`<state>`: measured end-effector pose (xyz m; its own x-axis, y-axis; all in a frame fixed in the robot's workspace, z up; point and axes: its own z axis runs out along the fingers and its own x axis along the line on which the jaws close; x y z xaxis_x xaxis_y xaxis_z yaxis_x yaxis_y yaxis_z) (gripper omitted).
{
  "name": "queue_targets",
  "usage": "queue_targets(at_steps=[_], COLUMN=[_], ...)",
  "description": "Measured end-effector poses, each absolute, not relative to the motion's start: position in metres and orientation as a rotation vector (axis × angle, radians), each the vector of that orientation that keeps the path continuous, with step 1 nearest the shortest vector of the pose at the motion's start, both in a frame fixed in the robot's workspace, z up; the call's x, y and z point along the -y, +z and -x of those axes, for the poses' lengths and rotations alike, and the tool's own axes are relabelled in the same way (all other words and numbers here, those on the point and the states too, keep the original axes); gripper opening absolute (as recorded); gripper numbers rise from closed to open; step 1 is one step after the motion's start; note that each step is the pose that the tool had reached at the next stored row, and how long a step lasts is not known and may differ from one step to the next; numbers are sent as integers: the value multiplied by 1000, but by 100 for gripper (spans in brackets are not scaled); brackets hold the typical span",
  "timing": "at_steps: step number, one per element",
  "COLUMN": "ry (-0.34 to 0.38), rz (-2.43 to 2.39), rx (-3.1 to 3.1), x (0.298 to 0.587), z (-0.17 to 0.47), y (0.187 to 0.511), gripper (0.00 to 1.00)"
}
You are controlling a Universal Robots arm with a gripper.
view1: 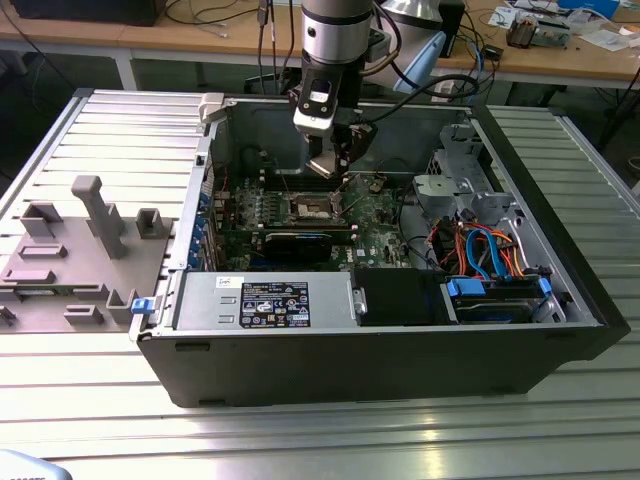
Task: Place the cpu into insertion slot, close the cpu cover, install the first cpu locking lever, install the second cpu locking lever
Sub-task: 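Place the cpu into insertion slot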
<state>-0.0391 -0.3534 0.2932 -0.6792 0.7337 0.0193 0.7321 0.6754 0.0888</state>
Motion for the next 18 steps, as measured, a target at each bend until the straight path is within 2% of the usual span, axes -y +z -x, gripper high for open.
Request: queue_targets(at_steps=[18], ry=[139], rz=[-1283], rx=[-2843], x=[353], z=[39], y=[293], gripper=[55])
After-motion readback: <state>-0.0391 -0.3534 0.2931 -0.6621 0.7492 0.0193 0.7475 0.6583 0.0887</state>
